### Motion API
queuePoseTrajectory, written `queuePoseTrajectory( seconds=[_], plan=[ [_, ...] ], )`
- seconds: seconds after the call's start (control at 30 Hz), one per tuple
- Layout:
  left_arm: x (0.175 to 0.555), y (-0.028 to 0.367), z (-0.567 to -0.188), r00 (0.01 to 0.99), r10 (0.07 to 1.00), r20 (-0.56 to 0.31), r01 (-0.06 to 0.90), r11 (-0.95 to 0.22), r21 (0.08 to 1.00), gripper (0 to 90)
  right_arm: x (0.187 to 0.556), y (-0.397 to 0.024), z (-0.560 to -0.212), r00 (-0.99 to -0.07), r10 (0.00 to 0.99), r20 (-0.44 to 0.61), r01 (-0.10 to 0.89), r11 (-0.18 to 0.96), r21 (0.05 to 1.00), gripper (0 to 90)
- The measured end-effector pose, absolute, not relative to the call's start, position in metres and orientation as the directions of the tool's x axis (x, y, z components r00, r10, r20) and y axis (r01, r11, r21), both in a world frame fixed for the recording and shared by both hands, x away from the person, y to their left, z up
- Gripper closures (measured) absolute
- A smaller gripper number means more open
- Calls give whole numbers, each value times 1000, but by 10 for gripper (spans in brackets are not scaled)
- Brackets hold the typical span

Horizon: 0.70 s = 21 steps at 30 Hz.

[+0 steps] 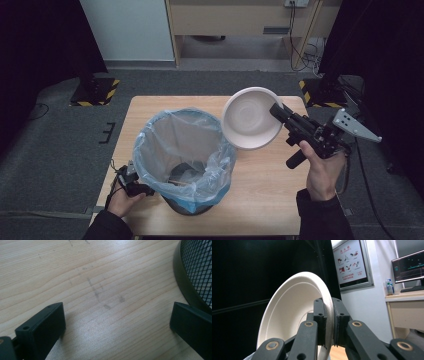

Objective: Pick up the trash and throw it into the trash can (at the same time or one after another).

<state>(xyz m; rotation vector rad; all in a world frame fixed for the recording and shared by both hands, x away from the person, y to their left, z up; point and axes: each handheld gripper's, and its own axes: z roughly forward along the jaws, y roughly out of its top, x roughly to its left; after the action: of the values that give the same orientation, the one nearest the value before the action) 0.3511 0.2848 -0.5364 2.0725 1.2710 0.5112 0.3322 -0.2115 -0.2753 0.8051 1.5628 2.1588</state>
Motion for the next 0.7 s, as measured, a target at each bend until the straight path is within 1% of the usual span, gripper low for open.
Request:
queuePoseTrajectory(
  seconds=[0.7],
  plan=[
    [351, 285, -536, 455, 890, -5, 639, -323, 698, 0, 334, -180, -274, -810, 551, 203, 46, -284, 958, 837]
  ],
)
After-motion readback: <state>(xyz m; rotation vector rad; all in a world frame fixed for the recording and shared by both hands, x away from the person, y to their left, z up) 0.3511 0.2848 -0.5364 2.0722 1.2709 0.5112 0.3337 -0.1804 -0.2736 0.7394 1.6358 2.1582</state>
